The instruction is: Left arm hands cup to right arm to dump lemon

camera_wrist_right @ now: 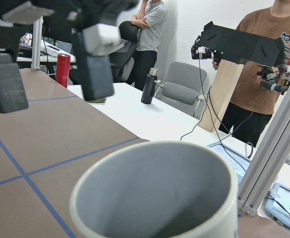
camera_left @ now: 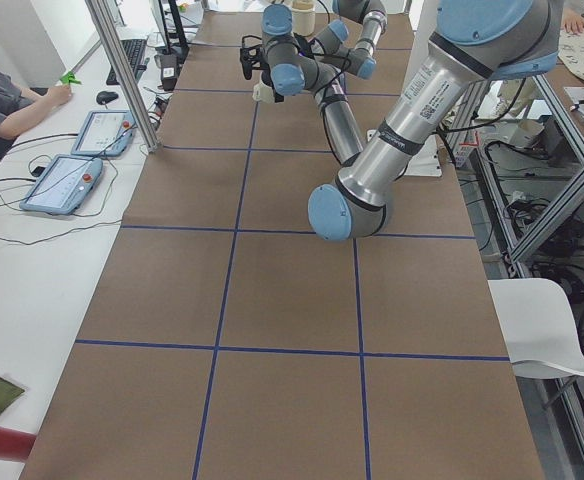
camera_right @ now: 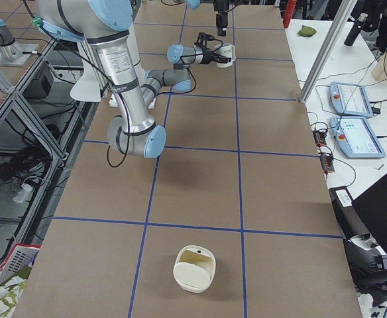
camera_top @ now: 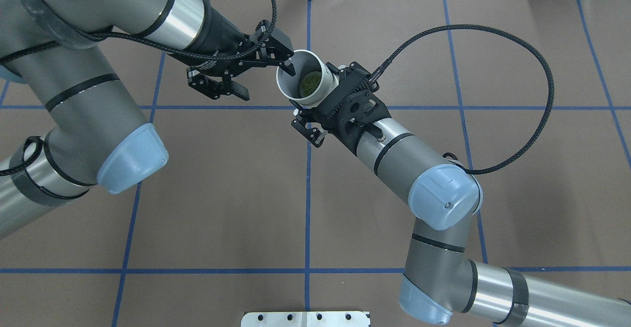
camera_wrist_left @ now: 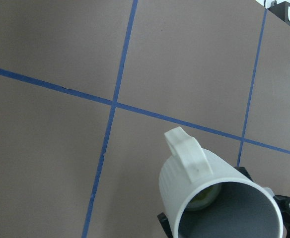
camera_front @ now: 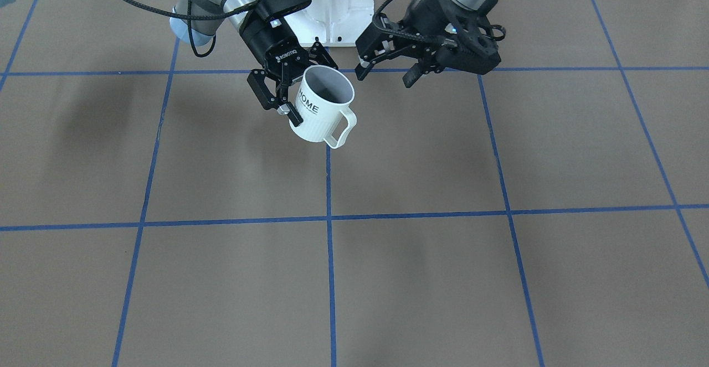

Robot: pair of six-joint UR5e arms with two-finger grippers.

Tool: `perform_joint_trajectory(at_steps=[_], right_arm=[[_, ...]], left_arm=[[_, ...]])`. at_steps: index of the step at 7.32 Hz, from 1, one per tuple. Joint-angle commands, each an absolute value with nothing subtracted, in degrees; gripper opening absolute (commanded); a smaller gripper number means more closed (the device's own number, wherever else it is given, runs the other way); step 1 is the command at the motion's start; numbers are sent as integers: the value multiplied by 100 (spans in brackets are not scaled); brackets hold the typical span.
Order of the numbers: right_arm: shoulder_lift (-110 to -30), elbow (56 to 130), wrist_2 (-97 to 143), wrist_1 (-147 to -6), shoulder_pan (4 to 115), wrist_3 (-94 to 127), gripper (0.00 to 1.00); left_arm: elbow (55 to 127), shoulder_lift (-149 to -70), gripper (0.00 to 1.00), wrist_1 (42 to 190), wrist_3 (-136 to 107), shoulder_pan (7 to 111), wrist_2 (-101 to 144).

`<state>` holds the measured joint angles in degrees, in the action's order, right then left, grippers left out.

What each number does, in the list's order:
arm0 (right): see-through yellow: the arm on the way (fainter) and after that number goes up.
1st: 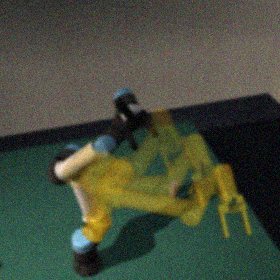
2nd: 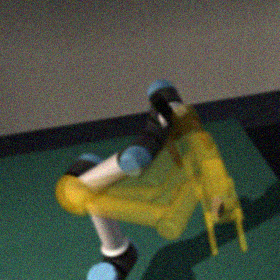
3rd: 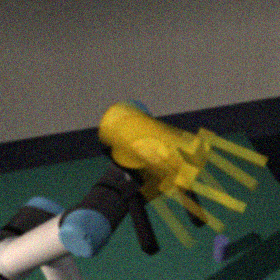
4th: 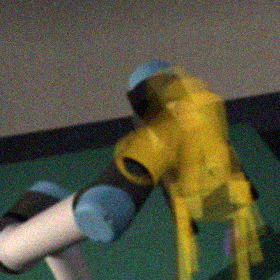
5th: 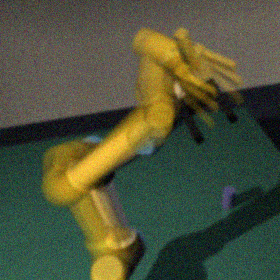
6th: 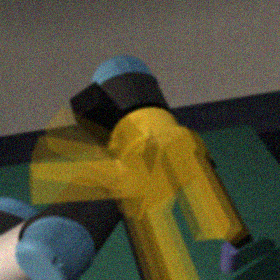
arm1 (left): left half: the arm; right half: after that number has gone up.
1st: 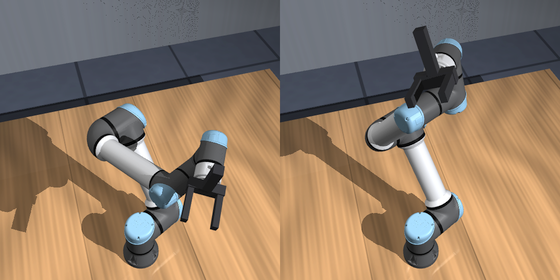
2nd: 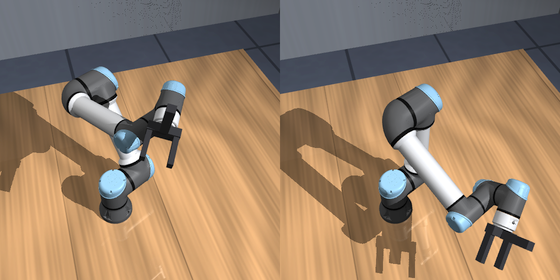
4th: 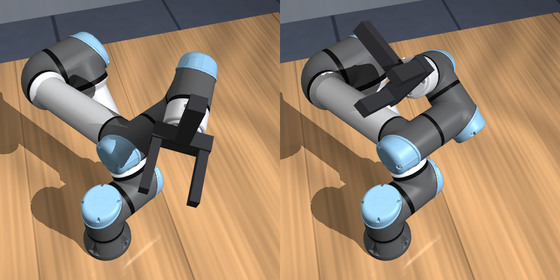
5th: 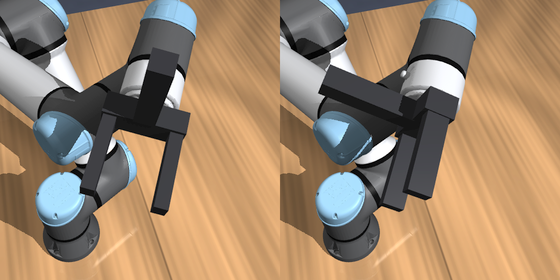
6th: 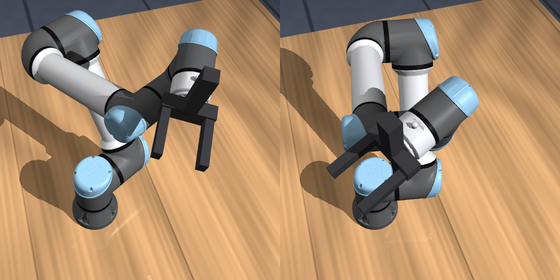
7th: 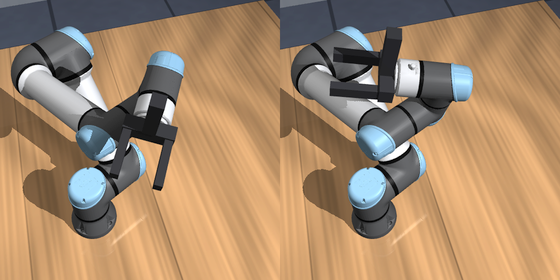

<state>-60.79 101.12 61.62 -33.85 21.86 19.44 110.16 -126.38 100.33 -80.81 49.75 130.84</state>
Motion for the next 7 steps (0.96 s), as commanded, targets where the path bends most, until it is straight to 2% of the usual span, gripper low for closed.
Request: perform_joint_trajectory(at_steps=[1,4,7], right_arm=[[-6117,10108,6161,-3445,2258,3036,27],[-6398,10160,6222,-4627,2732,3639,22],[-6670,10247,7053,-4852,3320,4678,22]], left_arm=[[11117,-11931,100,10046,-7019,5613,13630],[11084,-10945,100,10020,-5173,6273,13737],[11083,-10320,100,9654,-3461,6722,13737]])
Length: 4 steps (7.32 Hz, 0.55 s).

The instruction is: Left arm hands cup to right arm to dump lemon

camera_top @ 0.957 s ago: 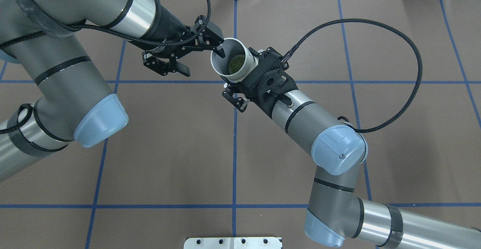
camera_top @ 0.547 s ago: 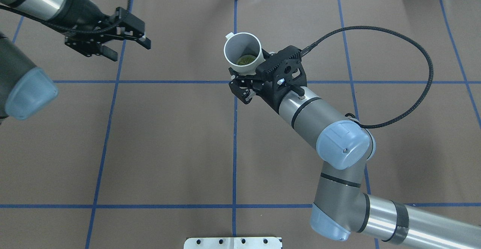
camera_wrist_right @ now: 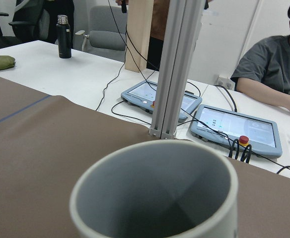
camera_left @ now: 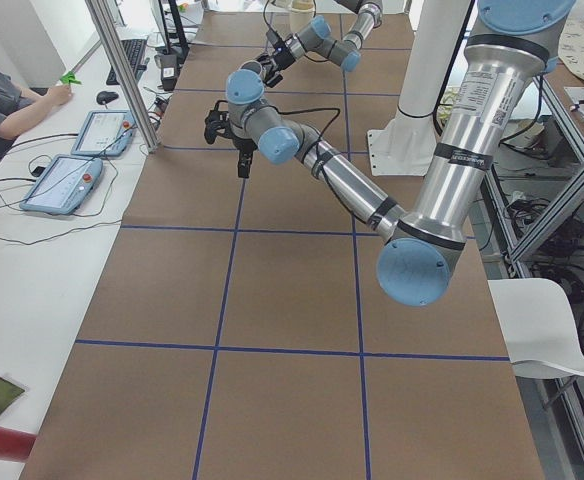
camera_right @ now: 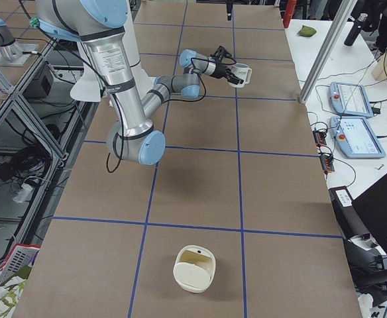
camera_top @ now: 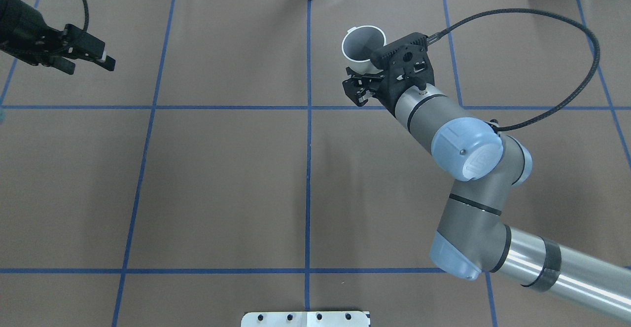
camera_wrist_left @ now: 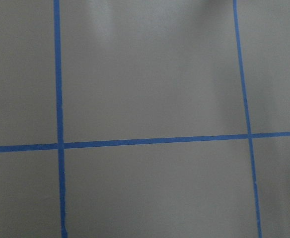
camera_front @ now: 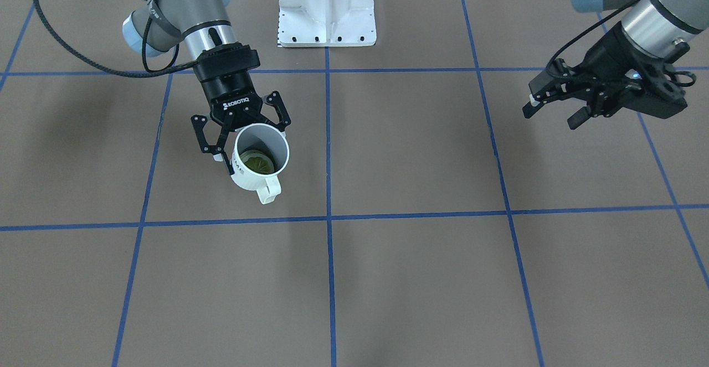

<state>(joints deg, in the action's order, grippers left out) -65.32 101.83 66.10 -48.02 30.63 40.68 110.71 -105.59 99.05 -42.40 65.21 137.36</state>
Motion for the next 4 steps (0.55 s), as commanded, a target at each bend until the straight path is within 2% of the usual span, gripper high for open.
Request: perform_joint_trajectory(at_steps=[1,4], right_arm=[[-6871,10431,7284,-4852,3444,5363,21],[-7828,11029,7556,-4442,3813,5669,20]], left_arm=[[11074,-10162,100,9337,-2636,6932,13737],[10899,-9643,100,9211,-1128,7487,13737]])
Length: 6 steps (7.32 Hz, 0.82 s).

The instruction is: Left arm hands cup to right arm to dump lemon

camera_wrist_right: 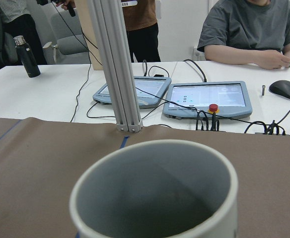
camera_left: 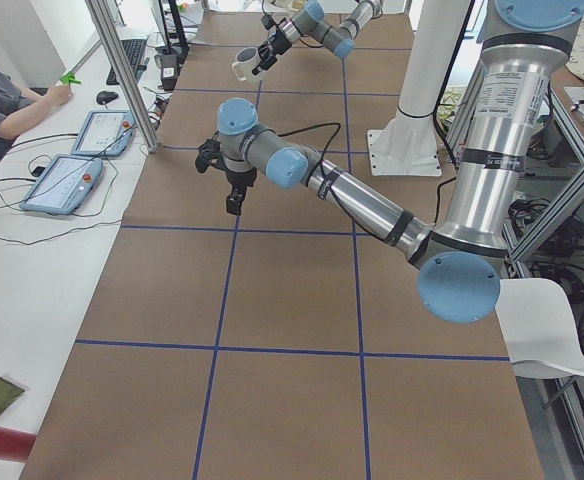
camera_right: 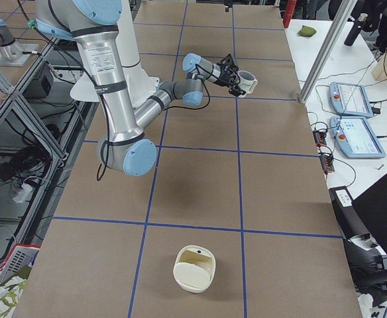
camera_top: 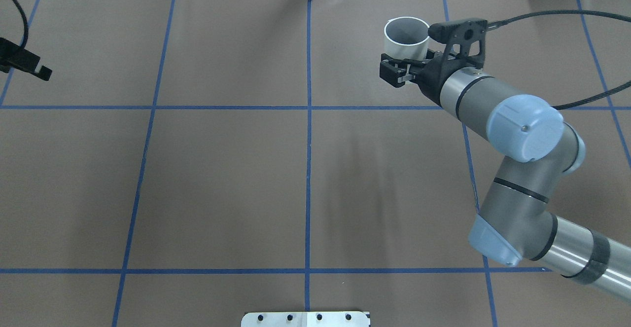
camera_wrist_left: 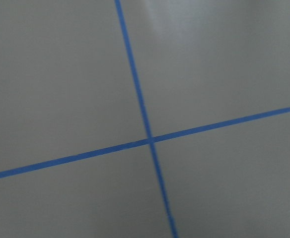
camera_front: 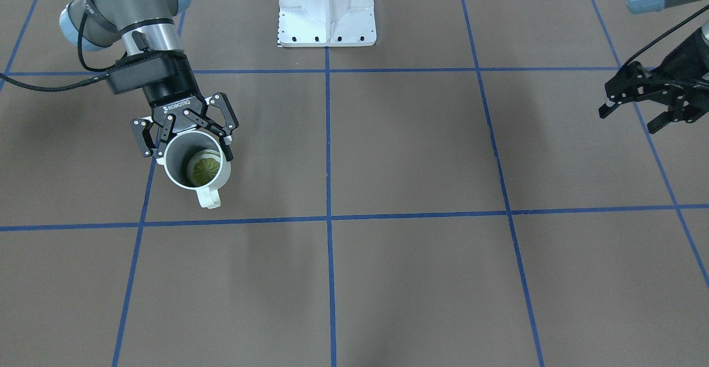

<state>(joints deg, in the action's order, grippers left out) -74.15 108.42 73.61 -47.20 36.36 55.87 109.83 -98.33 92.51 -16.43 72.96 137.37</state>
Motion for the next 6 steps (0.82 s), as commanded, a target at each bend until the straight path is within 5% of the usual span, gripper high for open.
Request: perform_joint_trajectory(at_steps=[1,6], right_arm=[[-8336,11030,7619,-3734,3962,5669,13],[-10229,10917,9529,-1575,5725,5590,4]], left_arm=[[10785,-9589,100,9202,-803,7584,13737],[10160,-9047,100,9202,501,8657,13353]])
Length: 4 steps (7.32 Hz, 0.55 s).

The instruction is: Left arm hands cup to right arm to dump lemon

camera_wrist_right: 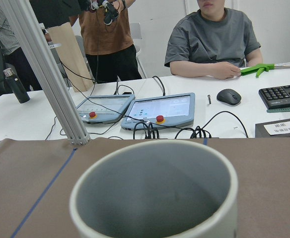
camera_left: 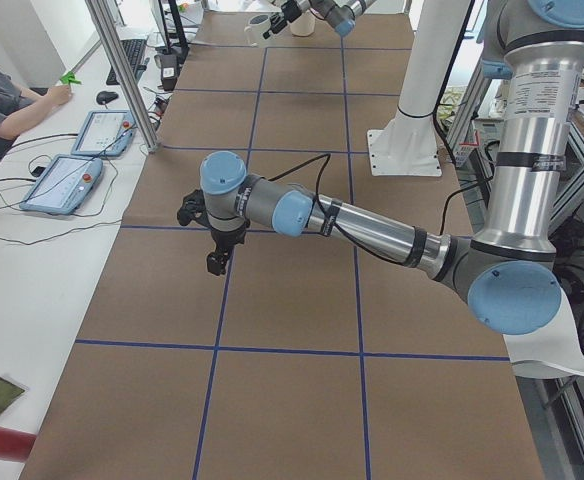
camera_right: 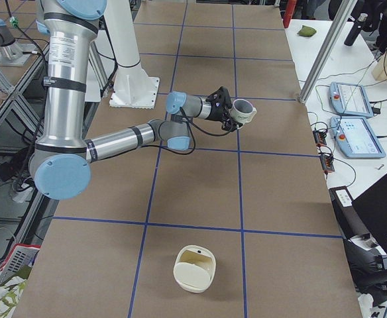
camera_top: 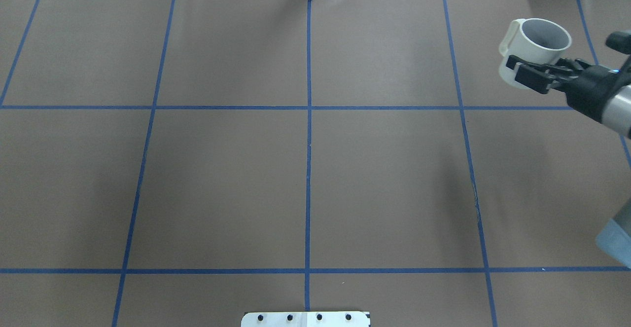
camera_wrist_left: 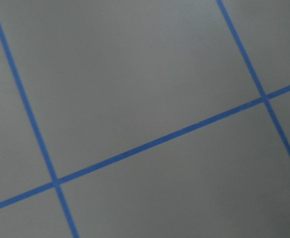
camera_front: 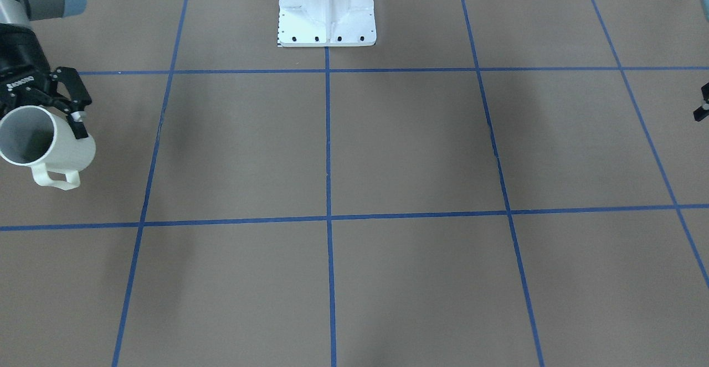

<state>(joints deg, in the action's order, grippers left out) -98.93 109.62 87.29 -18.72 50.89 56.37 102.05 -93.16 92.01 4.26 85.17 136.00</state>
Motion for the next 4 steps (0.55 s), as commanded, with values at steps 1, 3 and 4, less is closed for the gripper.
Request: perform_joint_trajectory(at_steps=[1,3,4], right_arm=[[-10300,10664,9754,-1173,5974,5599,4],[-10327,9507,9756,440,6186,5686,3],[-10466,9292,9756,857,6370,5895,0]], left_arm=[[10056,-9009,100,9063,492,8640,13237],[10423,-9035,100,8948,178,8649,13655],[10476,-9044,100,8947,-68,8640,13945]])
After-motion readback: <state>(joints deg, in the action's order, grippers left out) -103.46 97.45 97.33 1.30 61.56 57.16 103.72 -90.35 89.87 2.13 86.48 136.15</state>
